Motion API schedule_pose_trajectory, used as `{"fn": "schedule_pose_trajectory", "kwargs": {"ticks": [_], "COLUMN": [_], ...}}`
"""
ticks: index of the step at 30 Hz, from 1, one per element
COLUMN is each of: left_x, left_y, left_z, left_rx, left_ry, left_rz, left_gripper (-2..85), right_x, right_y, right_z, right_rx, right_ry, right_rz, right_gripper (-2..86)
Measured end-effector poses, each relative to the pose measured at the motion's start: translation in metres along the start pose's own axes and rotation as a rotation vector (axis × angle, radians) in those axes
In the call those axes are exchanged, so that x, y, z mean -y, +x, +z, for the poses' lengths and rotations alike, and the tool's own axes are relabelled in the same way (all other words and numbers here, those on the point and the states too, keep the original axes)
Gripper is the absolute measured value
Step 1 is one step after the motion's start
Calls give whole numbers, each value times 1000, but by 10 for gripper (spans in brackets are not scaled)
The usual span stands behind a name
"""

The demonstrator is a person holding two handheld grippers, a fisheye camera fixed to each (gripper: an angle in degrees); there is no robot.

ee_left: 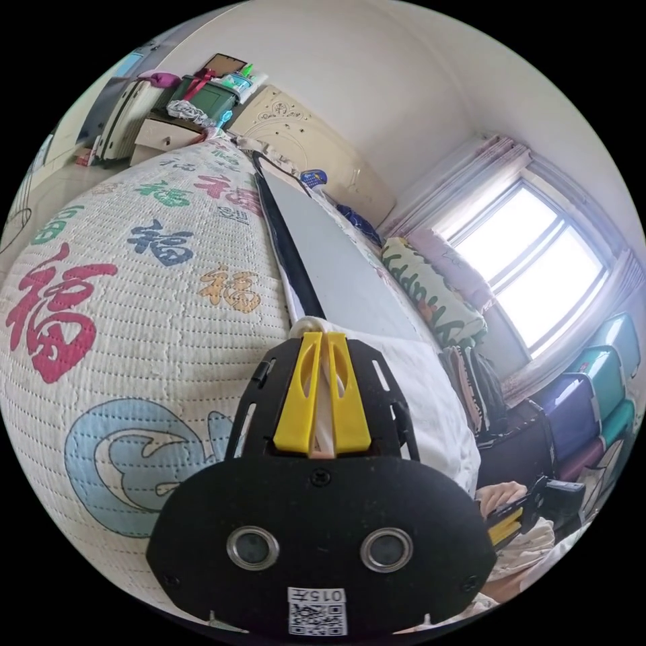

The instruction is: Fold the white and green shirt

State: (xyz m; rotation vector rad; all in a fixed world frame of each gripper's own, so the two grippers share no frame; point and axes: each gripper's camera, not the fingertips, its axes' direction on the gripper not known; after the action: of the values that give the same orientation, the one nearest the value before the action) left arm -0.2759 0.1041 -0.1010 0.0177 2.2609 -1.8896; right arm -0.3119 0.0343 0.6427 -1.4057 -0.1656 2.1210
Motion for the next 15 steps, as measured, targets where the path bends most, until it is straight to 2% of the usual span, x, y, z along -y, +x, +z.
{"fn": "schedule_pose_trajectory", "kwargs": {"ticks": [3,5,9,12,15], "left_x": [-14,-25,-44,-61,-79], "left_y": [-19,-33,-49,-54,-47], "left_z": [10,19,34,50,69], "left_rx": [-30,-50,-42,11,141], "left_ry": [5,5,12,11,-7], "left_rz": [-14,-18,-3,39,138], "left_gripper": [-5,-5,-4,-4,-5], "right_x": [-34,-62,-108,-146,-180], "right_y": [20,49,87,115,146], "right_z": [21,26,27,15,6], "right_rx": [28,-7,51,104,115], "right_ry": [-32,-46,-25,23,41], "right_rz": [-26,5,14,4,-6], "right_gripper": [64,42,19,8,6]}}
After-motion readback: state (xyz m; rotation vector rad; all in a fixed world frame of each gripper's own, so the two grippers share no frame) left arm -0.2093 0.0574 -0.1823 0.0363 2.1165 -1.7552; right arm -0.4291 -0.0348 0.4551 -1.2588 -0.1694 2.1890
